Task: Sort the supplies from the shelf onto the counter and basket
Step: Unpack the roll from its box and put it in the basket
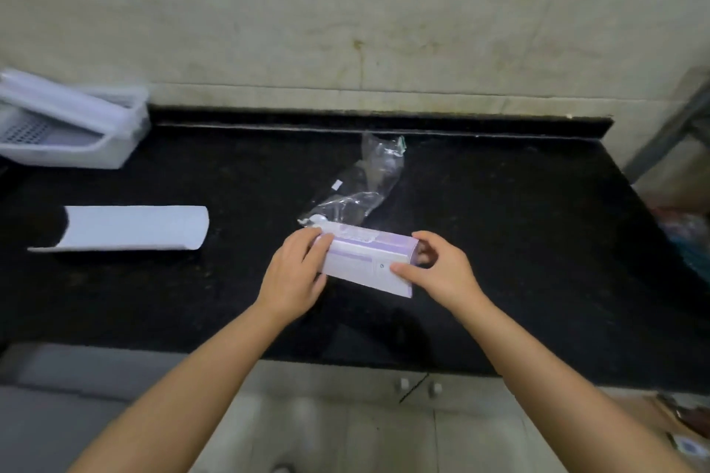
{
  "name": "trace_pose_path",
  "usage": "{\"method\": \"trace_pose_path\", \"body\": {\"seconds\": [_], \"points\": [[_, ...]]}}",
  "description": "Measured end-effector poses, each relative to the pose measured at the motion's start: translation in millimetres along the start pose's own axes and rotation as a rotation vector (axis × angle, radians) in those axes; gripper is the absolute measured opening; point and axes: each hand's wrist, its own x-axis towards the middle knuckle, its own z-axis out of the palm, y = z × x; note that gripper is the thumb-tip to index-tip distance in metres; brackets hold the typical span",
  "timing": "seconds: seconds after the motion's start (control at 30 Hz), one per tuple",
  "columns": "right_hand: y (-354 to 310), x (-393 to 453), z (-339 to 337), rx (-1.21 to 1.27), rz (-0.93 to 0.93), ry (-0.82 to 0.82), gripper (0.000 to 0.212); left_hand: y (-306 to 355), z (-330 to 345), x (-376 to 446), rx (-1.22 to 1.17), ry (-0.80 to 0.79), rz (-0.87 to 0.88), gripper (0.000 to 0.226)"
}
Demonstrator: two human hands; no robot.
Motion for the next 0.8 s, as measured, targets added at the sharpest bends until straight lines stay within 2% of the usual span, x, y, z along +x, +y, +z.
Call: {"method": "trace_pose_path", "body": {"seconds": [0.3, 0.53, 0.63, 0.7, 0.8], "points": [[-101, -5, 184, 0.053, -0.028, -0.270, 0.059, -145, -97, -129, 0.075, -0.136, -0.254, 0.060], [-156, -29, 328, 0.080, 0.014, -0.470, 0.052, -244, -162, -238, 0.104, -0.164, -0.333, 0.058], [-174, -38, 375, 0.048, 0.009, -0.527, 0.049, -275, -171, -266, 0.053, -0.232, -0.495, 0.062], [-184, -38, 399, 0.017, -0.006, -0.552, 0.047, -296, -170, -279, 0.067, -0.344, -0.616, 0.067], [-196, -31, 425, -0.030, -0.043, -0.614, 0.045, -319, -169, -290, 0.040, -0.409, -0.702, 0.068]]}}
